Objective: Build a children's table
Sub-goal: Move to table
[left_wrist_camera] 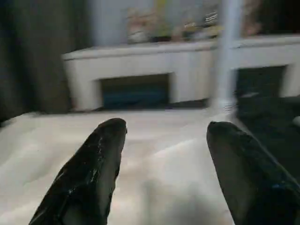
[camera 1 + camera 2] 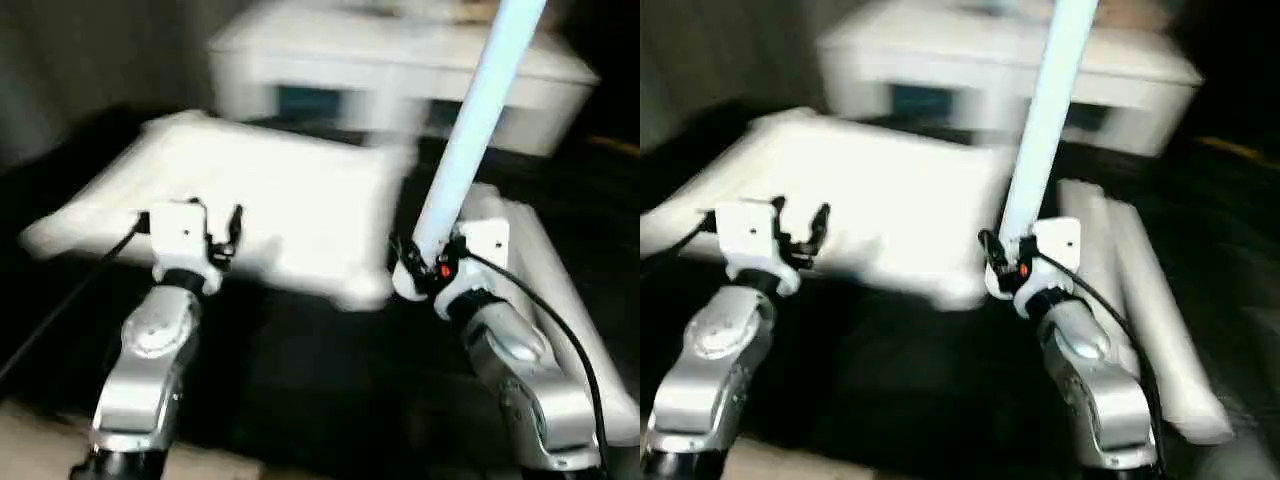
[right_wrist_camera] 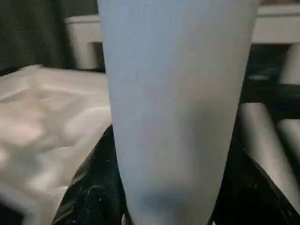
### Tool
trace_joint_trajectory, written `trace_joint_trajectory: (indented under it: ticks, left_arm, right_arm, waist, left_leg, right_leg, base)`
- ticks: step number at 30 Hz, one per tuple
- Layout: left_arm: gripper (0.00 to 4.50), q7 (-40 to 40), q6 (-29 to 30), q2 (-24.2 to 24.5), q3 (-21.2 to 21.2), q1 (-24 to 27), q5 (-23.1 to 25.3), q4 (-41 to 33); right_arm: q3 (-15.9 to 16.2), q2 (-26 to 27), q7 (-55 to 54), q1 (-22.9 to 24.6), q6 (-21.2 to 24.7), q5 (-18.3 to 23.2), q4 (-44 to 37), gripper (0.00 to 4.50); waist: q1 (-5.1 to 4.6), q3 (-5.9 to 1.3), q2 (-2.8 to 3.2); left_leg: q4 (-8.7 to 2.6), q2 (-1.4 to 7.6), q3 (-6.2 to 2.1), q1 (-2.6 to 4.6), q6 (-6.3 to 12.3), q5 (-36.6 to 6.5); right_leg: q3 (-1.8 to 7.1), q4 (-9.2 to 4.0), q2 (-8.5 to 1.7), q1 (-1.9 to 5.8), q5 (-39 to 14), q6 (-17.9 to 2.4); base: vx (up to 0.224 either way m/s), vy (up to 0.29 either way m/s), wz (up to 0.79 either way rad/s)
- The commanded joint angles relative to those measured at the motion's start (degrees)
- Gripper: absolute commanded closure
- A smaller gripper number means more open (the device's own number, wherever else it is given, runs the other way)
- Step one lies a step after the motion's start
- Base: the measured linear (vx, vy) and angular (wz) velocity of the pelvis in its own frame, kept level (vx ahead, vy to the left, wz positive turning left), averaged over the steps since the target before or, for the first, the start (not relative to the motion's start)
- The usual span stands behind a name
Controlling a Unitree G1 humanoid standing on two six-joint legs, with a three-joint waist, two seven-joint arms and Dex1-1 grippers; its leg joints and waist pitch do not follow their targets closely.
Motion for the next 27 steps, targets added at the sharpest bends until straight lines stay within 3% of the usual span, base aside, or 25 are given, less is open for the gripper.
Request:
trace_joint_trajectory:
  ticks: [1,2,3,4,5,6,7,8,9,10,11,12,13,14,15,17,19,20,21,22,23,24,25,26,27]
  left_arm:
    - [1.32,-0.3,0.1,-0.7,-0.8,-0.7,0.1,0.2]
    - [1.32,-0.3,0.1,-0.7,-0.8,-0.7,0.1,0.3]
    - [1.32,-0.4,-0.2,-0.7,-0.9,-0.7,0.4,0.6]
    - [1.32,-0.1,0.2,-0.7,-0.9,-0.7,0.7,0.6]
    - [1.32,0.5,0.2,-0.9,-0.8,-0.7,1.1,0.4]
    - [1.32,1.1,-0.1,-1.2,-0.6,-0.6,1.4,0.2]
    - [1.32,1.3,-0.3,-1.3,-0.5,-0.6,1.5,0.2]
    - [1.32,1.5,0.6,-0.8,-0.4,-0.6,2.1,-0.1]
    - [1.32,1.5,0.8,-0.4,-0.1,-0.5,2.2,-0.2]
    - [1.32,1.4,0.3,0.1,1.0,-0.2,1.9,0.2]
    - [1.32,1.7,0.0,0.3,1.5,-0.1,2.0,0.4]
    - [1.32,2.0,-1.1,0.5,2.5,0.0,2.1,0.7]
    - [1.32,2.0,-1.4,0.6,2.6,-0.1,2.1,0.8]
    - [1.32,2.1,-1.1,0.5,2.9,-0.2,1.9,0.4]
    - [1.32,1.8,-0.3,0.6,2.9,-0.2,1.8,-0.2]
    - [1.32,1.7,0.2,0.8,2.6,0.1,2.0,-0.6]
    - [1.32,1.9,0.1,0.5,2.9,1.1,2.1,-0.9]
    - [1.32,2.0,0.0,0.4,3.0,1.3,2.0,-0.9]
    - [1.32,2.2,-0.1,0.3,3.2,1.6,2.0,-0.8]
    - [1.32,2.6,-0.2,0.0,3.3,1.8,2.3,-0.7]
    - [1.32,2.7,-0.1,-0.3,3.2,1.9,2.4,-0.8]
    - [1.32,2.4,-0.2,-0.6,2.7,2.0,2.4,-1.1]
    - [1.32,2.4,-0.3,-0.6,2.5,2.0,2.4,-1.2]
    - [1.32,2.5,-0.9,-0.9,2.0,2.0,2.7,-1.2]
    - [1.32,2.5,-0.9,-0.9,2.0,2.0,2.7,-1.2]
  right_arm:
    - [-1.2,-0.1,-0.1,-0.4,-0.3,0.1,-0.8,2.61]
    - [-1.2,-0.1,-0.1,-0.5,-0.4,0.1,-0.7,2.61]
    - [-1.3,-0.1,-0.2,-0.7,-0.8,0.1,-0.3,2.61]
    - [-1.0,-0.5,0.1,-1.0,-1.3,-0.2,0.0,2.61]
    - [-0.7,-0.8,0.6,-1.3,-1.2,-0.3,0.3,2.61]
    - [-0.4,-1.2,1.1,-1.6,-0.7,-0.3,0.6,2.61]
    - [-0.3,-1.3,1.4,-1.7,-0.4,-0.3,0.6,2.61]
    - [0.1,-1.5,2.3,-2.2,-0.5,-0.2,0.8,2.61]
    - [0.4,-1.6,2.9,-2.5,-0.7,-0.2,1.0,2.61]
    - [0.9,-1.7,3.6,-3.2,-1.3,-0.4,1.6,2.61]
    - [1.1,-1.7,3.8,-3.4,-1.3,-0.5,1.8,2.61]
    - [1.2,-1.7,4.4,-3.9,-1.1,-0.2,1.7,2.61]
    - [1.2,-1.6,4.7,-4.1,-1.0,0.0,1.8,2.61]
    - [1.4,-1.8,5.3,-4.2,-1.0,0.1,1.7,2.61]
    - [1.7,-2.0,5.9,-4.4,-1.2,0.1,2.0,2.61]
    - [1.8,-2.0,5.9,-4.6,-1.4,-0.1,2.4,2.61]
    - [1.7,-1.6,5.9,-5.3,-1.9,-0.4,4.1,2.61]
    - [1.7,-1.5,5.9,-5.4,-2.1,-0.5,4.4,2.61]
    - [1.8,-1.5,5.7,-5.6,-2.3,-0.8,4.9,2.61]
    - [1.8,-1.6,5.5,-5.6,-2.5,-1.1,5.1,2.61]
    - [1.7,-1.5,5.6,-5.7,-2.4,-0.9,5.0,2.61]
    - [1.5,-1.6,5.7,-5.7,-2.4,-0.8,4.9,2.61]
    - [1.5,-1.6,5.7,-5.7,-2.4,-0.8,4.9,2.61]
    - [1.7,-1.8,5.6,-5.9,-2.6,-1.4,5.3,2.61]
    - [1.7,-1.8,5.6,-5.9,-2.6,-1.4,5.3,2.61]
  waist:
    - [-0.45,-2.49,0.09]
    - [0.43,-2.61,0.05]
    - [3.61,-4.26,-1.31]
    - [2.53,-4.39,-1.57]
    - [2.19,-4.54,-0.76]
    - [1.74,-3.67,0.01]
    - [1.78,-3.29,1.81]
    - [1.92,-3.56,2.97]
    - [0.51,-3.73,5.12]
    - [-0.22,-5.15,5.97]
    - [-0.17,-5.42,5.76]
    - [-0.77,-6.53,5.07]
    - [0.29,-6.33,3.72]
    - [0.68,-6.62,2.86]
    - [2.54,-6.09,1.46]
    - [3.37,-5.76,1.94]
    - [4.51,-4.99,1.62]
    - [4.70,-4.98,1.70]
    - [5.38,-4.88,2.79]
    - [5.34,-4.83,3.07]
    - [5.25,-5.01,3.03]
    - [2.64,-4.63,4.36]
    - [1.31,-5.08,5.80]
    - [1.03,-4.86,5.10]
    - [1.53,-4.51,4.94]
  left_leg:
    - [-0.29,-2.37,-0.10,1.29,1.86,-34.6]
    - [1.76,-4.02,-0.99,-0.84,3.38,-26.0]
    - [7.10,-4.03,-6.28,-10.34,6.97,-9.1]
    - [8.57,-4.41,-8.31,-11.68,6.12,-2.7]
    - [8.56,-4.56,-9.03,-12.38,5.71,-0.1]
    - [7.07,-4.66,-9.07,-12.36,5.81,6.0]
    - [2.50,-3.45,-9.20,-12.32,7.69,12.1]
    - [0.46,-2.70,-9.00,-11.92,8.80,13.5]
    - [-3.13,1.88,-12.20,-11.70,10.55,7.7]
    - [-3.01,4.76,-15.14,-8.71,15.06,6.3]
    - [-2.00,5.50,-15.56,-7.47,17.04,11.0]
    - [0.05,4.88,-15.52,-7.09,19.56,26.8]
    - [0.93,2.78,-13.57,-8.88,18.60,31.8]
    - [1.00,0.95,-12.21,-10.73,17.45,30.5]
    - [1.35,-2.13,-9.38,-13.25,14.37,11.5]
    - [2.84,-1.39,-9.91,-13.56,13.08,4.3]
    - [5.51,0.07,-11.24,-14.71,10.77,-0.6]
    - [6.19,0.09,-11.42,-15.11,10.41,-0.6]
    - [6.01,0.53,-11.94,-15.01,9.79,0.2]
    - [3.27,0.42,-11.26,-13.81,11.29,1.7]
    - [1.27,0.20,-10.39,-12.44,13.56,3.0]
    - [-2.44,0.15,-9.99,-7.83,20.85,2.2]
    - [-4.63,0.30,-9.80,-5.47,24.68,-1.2]
    - [-5.45,0.48,-9.75,-6.20,25.50,-1.8]
    - [-6.34,0.43,-9.20,-7.35,24.48,-2.7]
  right_leg:
    - [2.97,-11.47,-0.52,-1.07,-38.0,-0.6]
    - [6.95,-12.65,-3.07,1.83,-45.5,0.1]
    - [11.29,-10.78,-9.64,11.15,-47.0,-0.6]
    - [10.54,-9.31,-7.49,8.83,-39.1,-0.5]
    - [9.95,-9.05,-7.35,8.86,-34.5,-2.1]
    - [7.23,-10.02,-6.05,6.52,-29.7,-4.6]
    - [4.01,-10.16,-4.27,5.14,-22.5,-6.2]
    - [2.76,-10.31,-3.03,5.02,-18.5,-5.7]
    - [1.10,-6.71,-0.71,5.01,-6.3,-3.1]
    - [1.09,-2.26,-0.26,3.04,2.8,-2.9]
    - [2.10,-1.75,-1.40,1.46,7.1,-3.8]
    - [3.43,-1.70,-3.57,1.10,17.1,-5.1]
    - [4.83,-2.67,-5.20,1.82,25.7,-5.4]
    - [5.08,-2.17,-5.56,3.72,32.4,-5.2]
    - [5.71,-3.92,-7.71,5.74,41.2,-1.0]
    - [6.97,-5.80,-10.84,6.15,34.7,-0.4]
    - [9.49,-8.55,-13.81,6.63,14.1,-5.4]
    - [9.93,-8.99,-14.19,6.81,9.7,-6.9]
    - [9.88,-9.29,-13.42,6.24,3.4,-10.3]
    - [8.05,-8.76,-10.01,5.71,-0.4,-13.0]
    - [6.46,-8.02,-7.21,4.92,-0.7,-12.9]
    - [1.49,-3.40,0.28,0.75,-2.9,-9.8]
    - [-2.06,3.57,3.24,-1.80,-7.1,-4.9]
    - [-2.40,5.25,3.36,-2.04,-7.4,-1.6]
    - [-3.15,6.63,2.84,-2.52,-7.5,3.0]
  base:
    - [0.208,-0.160,-1.45]
    - [0.163,-0.117,-0.93]
    - [0.199,-0.077,-0.64]
    - [0.145,-0.061,-0.19]
    - [0.145,-0.061,-0.19]
    - [0.123,-0.049,-0.03]
    - [0.151,-0.013,-0.01]
    - [0.151,-0.013,-0.01]
    - [0.183,0.042,-0.26]
    - [0.194,0.044,-0.19]
    - [0.194,0.044,-0.19]
    - [0.147,0.012,0.02]
    - [0.084,0.015,-0.05]
    - [0.084,0.015,-0.05]
    - [0.000,0.000,0.00]
    - [0.000,0.000,0.00]
    - [-0.027,0.092,-0.05]
    - [-0.032,0.124,-0.09]
    - [-0.043,0.186,-0.09]
    - [-0.046,0.251,0.08]
    - [-0.046,0.251,0.08]
    - [-0.060,0.296,0.13]
    - [-0.064,0.310,0.06]
    - [-0.064,0.310,0.06]
    - [-0.071,0.289,0.03]
